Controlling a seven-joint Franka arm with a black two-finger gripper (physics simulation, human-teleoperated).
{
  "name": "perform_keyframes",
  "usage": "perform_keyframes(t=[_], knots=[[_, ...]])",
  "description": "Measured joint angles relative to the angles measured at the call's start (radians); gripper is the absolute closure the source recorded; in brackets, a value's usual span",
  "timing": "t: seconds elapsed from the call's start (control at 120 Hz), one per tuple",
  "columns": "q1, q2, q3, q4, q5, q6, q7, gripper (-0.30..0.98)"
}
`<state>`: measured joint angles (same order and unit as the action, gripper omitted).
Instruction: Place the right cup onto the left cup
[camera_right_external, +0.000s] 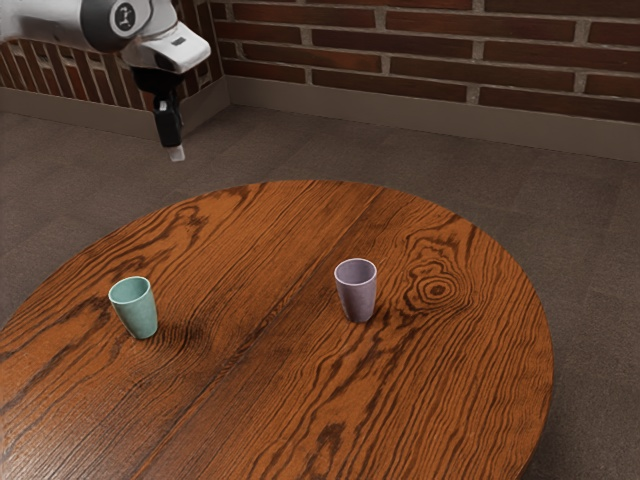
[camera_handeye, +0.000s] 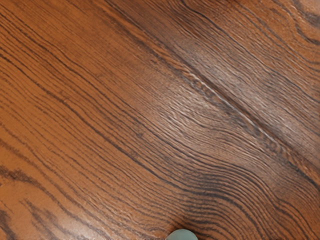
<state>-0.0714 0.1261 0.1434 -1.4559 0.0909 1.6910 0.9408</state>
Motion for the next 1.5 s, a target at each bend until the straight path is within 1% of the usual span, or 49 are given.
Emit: perform_keyframes(t=[0.083, 0.133, 0.325, 0.433, 0.642, 0.8, 0.992, 1.217, 1.283, 1.425, 1.5], knots=[[-0.017, 0.012, 0.0, 0.0, -0.002, 0.002, -0.001, 0.0], [-0.038, 0.048, -0.002, 0.01, -0.003, 0.013, -0.001, 0.0], [-0.121, 0.317, -0.027, 0.225, -0.007, 0.057, -0.003, 0.0], [-0.138, 0.407, -0.046, 0.268, -0.019, 0.092, -0.003, 0.0], [-0.155, 0.474, -0.086, 0.229, -0.059, 0.166, -0.01, 0.0], [-0.155, 0.522, -0.108, 0.226, -0.069, 0.219, -0.018, 0.0], [-0.139, 0.587, -0.111, 0.257, -0.07, 0.28, -0.024, 0.0], [-0.137, 0.686, -0.115, 0.354, -0.065, 0.336, -0.02, 0.0], [-0.139, 0.7, -0.117, 0.36, -0.067, 0.349, -0.019, 0.08], [-0.14, 0.721, -0.119, 0.361, -0.072, 0.37, -0.019, 0.41], [-0.141, 0.725, -0.124, 0.361, -0.076, 0.376, -0.021, 0.54]])
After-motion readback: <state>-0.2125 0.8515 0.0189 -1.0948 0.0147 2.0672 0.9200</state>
